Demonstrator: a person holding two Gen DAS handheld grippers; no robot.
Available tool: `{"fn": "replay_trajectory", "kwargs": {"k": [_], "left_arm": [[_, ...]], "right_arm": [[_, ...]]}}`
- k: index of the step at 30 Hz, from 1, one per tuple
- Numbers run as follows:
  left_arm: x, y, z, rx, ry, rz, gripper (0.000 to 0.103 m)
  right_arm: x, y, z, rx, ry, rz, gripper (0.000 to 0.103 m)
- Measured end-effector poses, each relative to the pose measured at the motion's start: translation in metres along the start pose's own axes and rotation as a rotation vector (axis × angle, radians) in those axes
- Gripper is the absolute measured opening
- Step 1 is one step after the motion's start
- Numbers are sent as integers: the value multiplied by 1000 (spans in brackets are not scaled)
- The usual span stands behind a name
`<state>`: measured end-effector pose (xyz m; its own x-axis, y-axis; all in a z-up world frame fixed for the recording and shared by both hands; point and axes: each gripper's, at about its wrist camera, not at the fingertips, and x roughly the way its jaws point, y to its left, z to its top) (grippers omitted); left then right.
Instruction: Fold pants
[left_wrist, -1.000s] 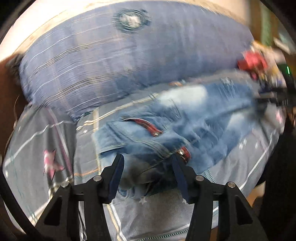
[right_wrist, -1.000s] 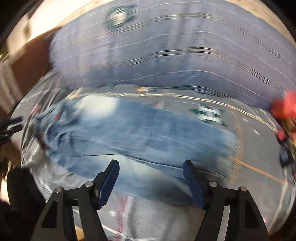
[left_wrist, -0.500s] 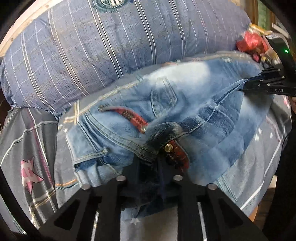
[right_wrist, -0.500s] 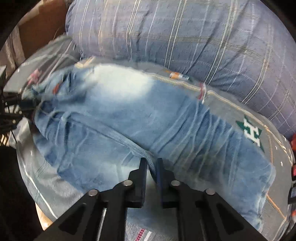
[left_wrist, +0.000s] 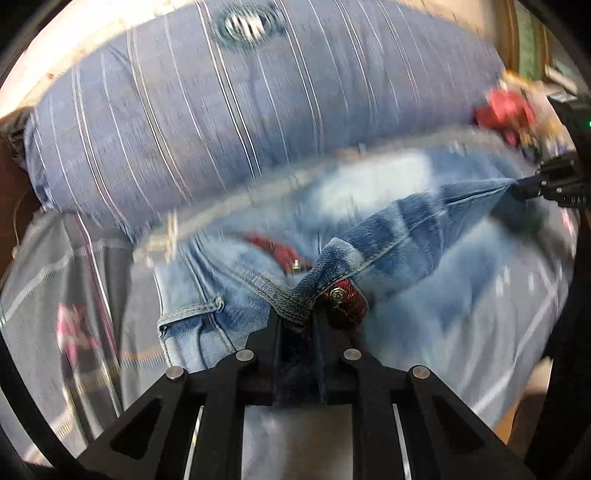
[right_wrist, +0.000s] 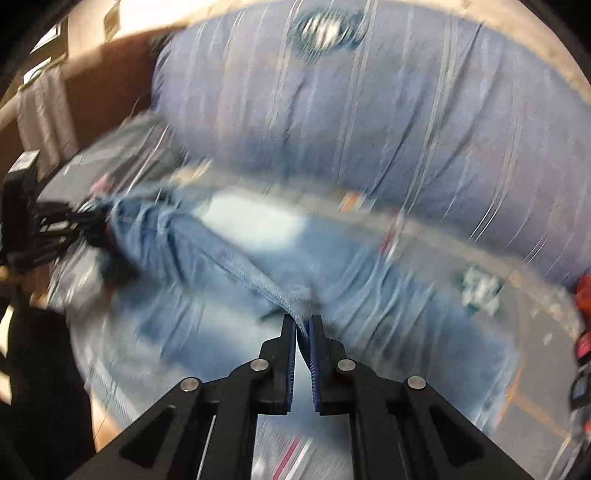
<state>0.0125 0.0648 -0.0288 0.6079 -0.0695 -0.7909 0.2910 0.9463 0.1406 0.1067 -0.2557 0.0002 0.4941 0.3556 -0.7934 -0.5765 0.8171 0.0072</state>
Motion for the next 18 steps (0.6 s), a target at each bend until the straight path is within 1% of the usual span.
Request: {"fn": "replay_trajectory", "kwargs": {"k": [3, 5, 7, 8, 10, 11, 13, 14, 15, 16, 17, 18], "left_arm": [[-3, -7, -29, 16, 26, -35, 19], [-6, -10, -38, 15, 42, -52, 19], [-9, -10, -41, 19, 55, -62, 19], [-11, -10, -41, 23, 55, -57, 19], [-23, -10, -37, 20, 50, -71, 19], [-27, -7, -33, 14, 42, -81, 19], [-43, -6, -23, 0, 1, -102, 20], [-47, -7, -20, -3, -14, -107, 26], [-54, -7, -11, -6, -35, -113, 32], [-58, -9, -5, -8, -52, -121, 44], [-61, -12, 4, -12, -75, -135, 52], [-62, -13, 13, -16, -88, -147, 54]], "right_arm": [[16, 11, -36, -11, 93, 58, 7], [25, 18, -57, -8, 140, 78, 7], [34, 18, -70, 9, 178, 80, 8], [38, 17, -73, 21, 189, 78, 11], [40, 13, -75, 52, 200, 83, 11], [36, 11, -73, 68, 191, 90, 12], [25, 7, -70, 87, 166, 101, 16], [16, 2, -67, 102, 145, 105, 24], [8, -4, -64, 125, 122, 111, 41], [1, -10, -63, 146, 102, 115, 54], [-9, -19, -61, 177, 69, 110, 75], [-17, -25, -59, 195, 43, 98, 76]]}}
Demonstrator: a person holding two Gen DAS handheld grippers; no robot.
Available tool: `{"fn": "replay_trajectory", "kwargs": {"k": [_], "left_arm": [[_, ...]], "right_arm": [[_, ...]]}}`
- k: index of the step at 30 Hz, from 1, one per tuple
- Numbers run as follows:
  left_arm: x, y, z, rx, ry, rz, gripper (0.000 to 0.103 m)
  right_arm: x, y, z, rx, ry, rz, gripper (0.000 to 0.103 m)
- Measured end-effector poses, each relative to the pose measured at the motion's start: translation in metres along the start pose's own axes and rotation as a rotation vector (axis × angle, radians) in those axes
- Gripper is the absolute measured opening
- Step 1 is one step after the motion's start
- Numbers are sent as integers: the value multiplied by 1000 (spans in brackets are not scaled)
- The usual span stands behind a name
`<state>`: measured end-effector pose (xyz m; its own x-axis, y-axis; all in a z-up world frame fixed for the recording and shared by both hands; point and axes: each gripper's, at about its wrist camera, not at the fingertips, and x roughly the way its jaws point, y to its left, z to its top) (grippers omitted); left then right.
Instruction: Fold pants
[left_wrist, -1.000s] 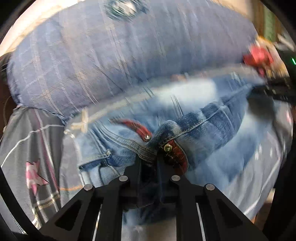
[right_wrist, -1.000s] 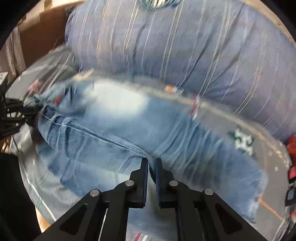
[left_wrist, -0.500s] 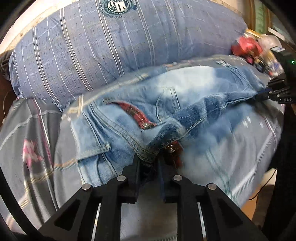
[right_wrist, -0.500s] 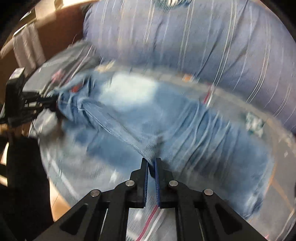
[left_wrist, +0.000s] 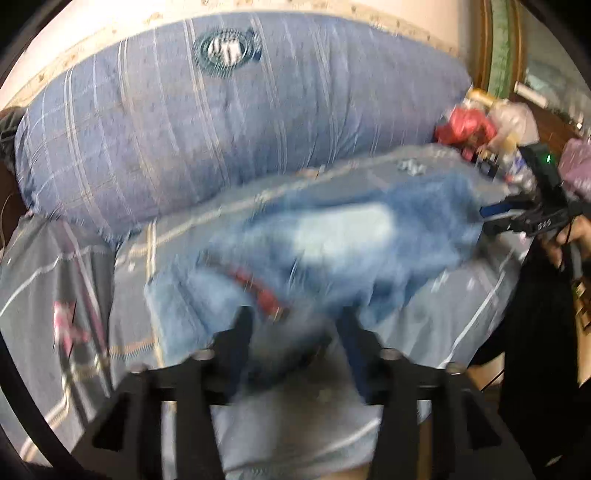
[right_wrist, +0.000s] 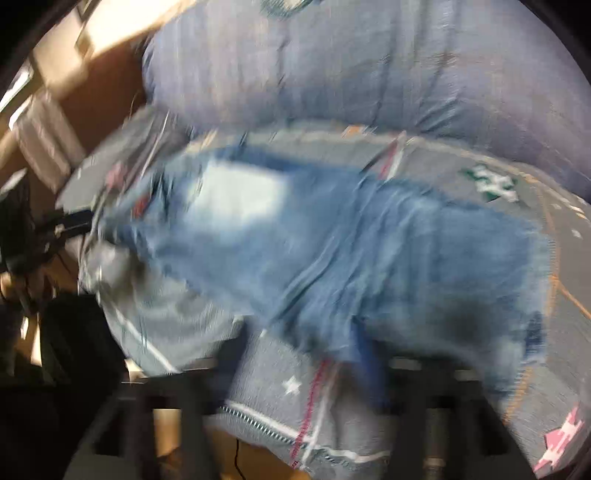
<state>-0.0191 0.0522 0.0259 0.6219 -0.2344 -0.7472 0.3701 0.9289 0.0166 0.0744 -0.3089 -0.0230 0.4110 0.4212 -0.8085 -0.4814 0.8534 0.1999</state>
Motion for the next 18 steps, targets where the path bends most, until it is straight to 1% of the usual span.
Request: {"fn": "replay_trajectory", "kwargs": {"k": [2, 6, 7, 10, 13, 16, 18], "left_arm": [[15, -4, 25, -10, 12, -28, 54], [62, -9, 72, -22, 60, -23, 54], [80, -8, 86, -46, 84, -27, 54], [122, -1, 109, -124, 148, -36, 54], [163, 7, 123, -188, 223, -19, 54], [196, 14, 125, -234, 292, 1, 54], [214, 18, 121, -249, 329, 21, 53]], "right_arm": [[-19, -18, 4, 50, -53, -11, 76], [-33, -63, 19, 191, -127, -66, 76], [-37, -75, 20, 231, -149, -68, 76], [-43, -108, 22, 341, -201, -60, 76], [-43, -149, 25, 470, -219, -42, 76], [-36, -173, 32, 532, -210, -43, 75], [-32, -181, 33, 555, -194, -35, 70]]}}
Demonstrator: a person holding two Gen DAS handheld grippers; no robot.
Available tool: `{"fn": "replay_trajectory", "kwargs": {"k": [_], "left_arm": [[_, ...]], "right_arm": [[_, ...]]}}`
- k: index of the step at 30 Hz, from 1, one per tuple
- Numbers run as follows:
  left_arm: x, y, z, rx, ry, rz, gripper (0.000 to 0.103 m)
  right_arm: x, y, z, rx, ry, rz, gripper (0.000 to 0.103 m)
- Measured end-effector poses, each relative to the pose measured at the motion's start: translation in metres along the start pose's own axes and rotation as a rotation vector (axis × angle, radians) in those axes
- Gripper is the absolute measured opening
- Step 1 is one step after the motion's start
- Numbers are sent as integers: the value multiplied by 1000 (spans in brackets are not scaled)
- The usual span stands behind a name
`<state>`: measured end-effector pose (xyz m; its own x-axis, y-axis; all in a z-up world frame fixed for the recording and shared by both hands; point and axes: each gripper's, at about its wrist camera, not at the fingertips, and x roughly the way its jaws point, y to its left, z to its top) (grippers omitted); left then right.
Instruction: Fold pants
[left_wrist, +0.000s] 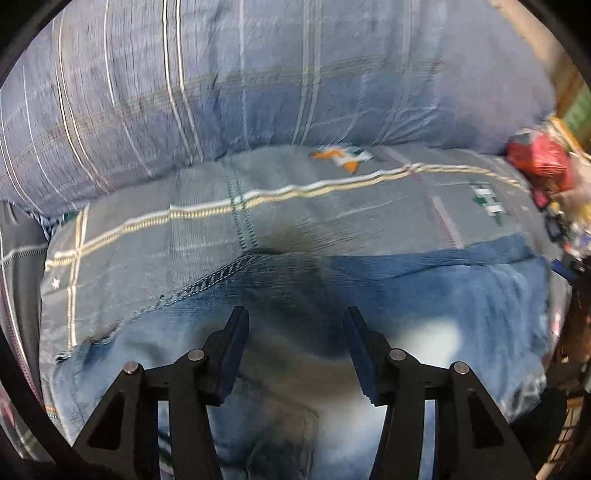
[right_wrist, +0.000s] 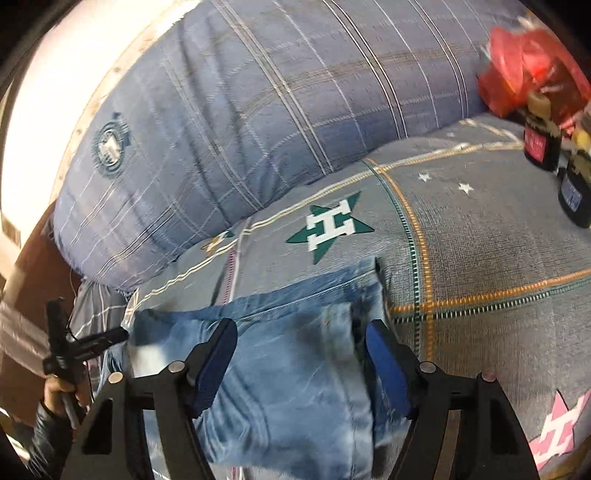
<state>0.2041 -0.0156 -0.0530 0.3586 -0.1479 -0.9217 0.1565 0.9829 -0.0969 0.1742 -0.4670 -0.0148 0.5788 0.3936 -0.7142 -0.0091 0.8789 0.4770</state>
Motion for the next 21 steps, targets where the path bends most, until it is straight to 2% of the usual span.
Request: {"fn": "replay_trajectory", "kwargs": {"k": [1, 2, 3, 4, 6, 7, 10, 13, 15, 18, 21], "left_arm": [[9, 2, 1, -3, 19, 6, 43], [15, 3, 0, -6, 30, 7, 23], [20, 4, 0, -13, 39, 2, 16], [23, 6, -2, -26, 33, -2, 14], [19, 7, -4, -32, 4, -7, 10], [12, 10, -5, -45, -26, -15, 8], [-6, 18, -5, -77, -104, -38, 4], [-22, 28, 1, -122, -183, -53, 4], [-23, 34, 5, -152, -203, -53, 4], [-7, 35, 5, -161, -168, -42, 5], [10, 27, 4, -122, -116, -14, 8]], "right_arm": [[7, -3, 2, 12, 24, 8, 67], [13, -5, 3, 17, 48, 8, 58], [21, -5, 3, 18, 79, -1, 46], [29, -4, 1, 13, 95, -8, 39], [38, -1, -2, -6, 112, -35, 5], [38, 1, -2, -23, 101, -44, 4], [18, 15, 1, -99, -8, -78, 4], [-1, 31, 8, -155, -93, -94, 4], [-8, 42, 14, -196, -150, -111, 4], [2, 44, 26, -204, -166, -123, 4], [36, 24, 25, -142, -62, -160, 7]]}}
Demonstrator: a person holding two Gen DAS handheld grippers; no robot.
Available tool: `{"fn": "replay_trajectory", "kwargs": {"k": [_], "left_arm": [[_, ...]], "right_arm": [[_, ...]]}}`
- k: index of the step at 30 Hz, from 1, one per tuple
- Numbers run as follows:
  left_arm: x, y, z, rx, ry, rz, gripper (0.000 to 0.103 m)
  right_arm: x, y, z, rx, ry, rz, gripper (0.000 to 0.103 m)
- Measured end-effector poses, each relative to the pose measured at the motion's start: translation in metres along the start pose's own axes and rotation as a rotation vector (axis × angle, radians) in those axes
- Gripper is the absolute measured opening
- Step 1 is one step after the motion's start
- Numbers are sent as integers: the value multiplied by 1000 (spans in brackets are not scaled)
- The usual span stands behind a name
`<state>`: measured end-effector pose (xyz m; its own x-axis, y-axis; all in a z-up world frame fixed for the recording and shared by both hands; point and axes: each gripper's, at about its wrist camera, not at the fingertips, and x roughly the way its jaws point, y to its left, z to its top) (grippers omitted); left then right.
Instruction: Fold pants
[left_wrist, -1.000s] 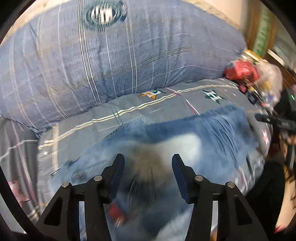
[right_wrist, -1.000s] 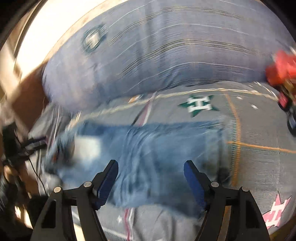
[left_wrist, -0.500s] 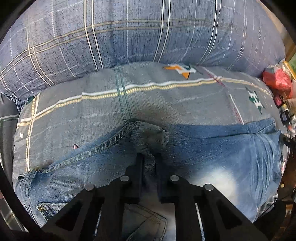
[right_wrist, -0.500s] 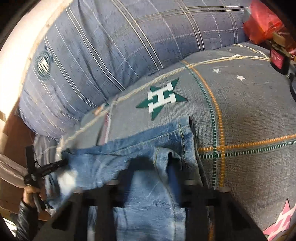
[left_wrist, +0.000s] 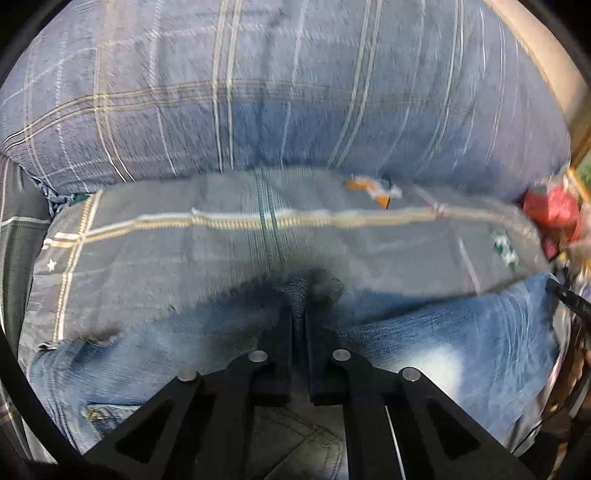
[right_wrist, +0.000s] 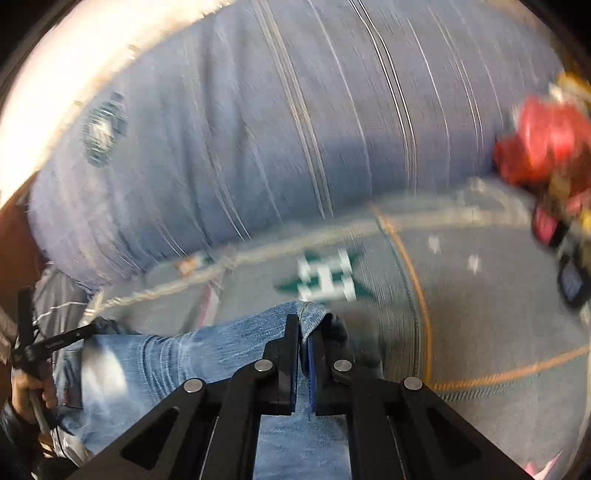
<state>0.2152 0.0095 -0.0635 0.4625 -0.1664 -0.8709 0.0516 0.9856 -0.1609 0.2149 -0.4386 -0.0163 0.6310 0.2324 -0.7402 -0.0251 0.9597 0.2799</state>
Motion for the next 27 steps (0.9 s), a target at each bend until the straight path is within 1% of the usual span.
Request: {"fn": "replay_trajectory", "kwargs": {"k": [1, 2, 3, 4, 5, 6, 7, 8, 9, 10, 12, 13, 15, 16, 18, 19, 20, 21, 23, 24, 25, 26, 27], "left_arm": [[-2, -2, -2, 19, -5, 5, 14], [-6, -5, -5, 32, -8, -1, 26], [-13, -6, -7, 49, -10, -12, 33], [-23, -9, -9, 78, -25, -30, 47], [-31, -10, -12, 97, -39, -39, 55], [-41, -12, -14, 125, -58, -47, 57], [-50, -12, -19, 149, -70, -52, 58], [-58, -13, -27, 169, -74, -66, 58], [-65, -13, -36, 181, -73, -89, 58], [-72, -12, -47, 188, -71, -109, 58], [-77, -11, -65, 195, -69, -135, 58], [-79, -11, -81, 203, -58, -151, 58], [-77, -15, -99, 216, -38, -156, 58], [-76, -16, -110, 227, -32, -157, 56], [-76, -21, -126, 249, -28, -155, 49], [-76, -23, -132, 258, -24, -156, 42], [-75, -24, -136, 260, -17, -160, 38], [-72, -25, -138, 256, -7, -166, 37], [-65, -26, -141, 241, 9, -172, 33], [-61, -28, -141, 234, 17, -174, 33], [-57, -30, -142, 230, 24, -172, 32], [-54, -33, -142, 231, 30, -165, 32], [-53, -35, -143, 233, 31, -161, 32]], "right_arm": [[8, -3, -2, 9, 31, -9, 7], [18, -9, -8, 12, 68, -29, 11], [21, -12, -12, 10, 80, -38, 14], [19, -15, -15, 10, 75, -38, 17], [14, -17, -17, 16, 64, -36, 30], [3, -21, -19, 28, 43, -33, 56], [-7, -24, -20, 34, 26, -33, 70], [-17, -26, -21, 37, 8, -37, 76], [-29, -29, -25, 37, -7, -41, 76], [-35, -30, -27, 37, -1, -38, 76], [-51, -39, -41, 63, 32, -16, 76], [-52, -42, -47, 75, 44, -9, 76], [-59, -50, -64, 121, 86, 33, 74], [-61, -53, -70, 143, 102, 48, 73], [-62, -58, -84, 191, 122, 79, 69], [-61, -58, -88, 208, 126, 97, 68], [-60, -59, -90, 219, 129, 111, 63], [-56, -59, -92, 233, 135, 121, 57], [-49, -59, -91, 249, 148, 124, 52], [-44, -59, -90, 256, 152, 117, 46], [-40, -59, -88, 267, 151, 100, 40], [-38, -59, -86, 270, 146, 87, 24], [-39, -57, -84, 265, 136, 72, 23]]}}
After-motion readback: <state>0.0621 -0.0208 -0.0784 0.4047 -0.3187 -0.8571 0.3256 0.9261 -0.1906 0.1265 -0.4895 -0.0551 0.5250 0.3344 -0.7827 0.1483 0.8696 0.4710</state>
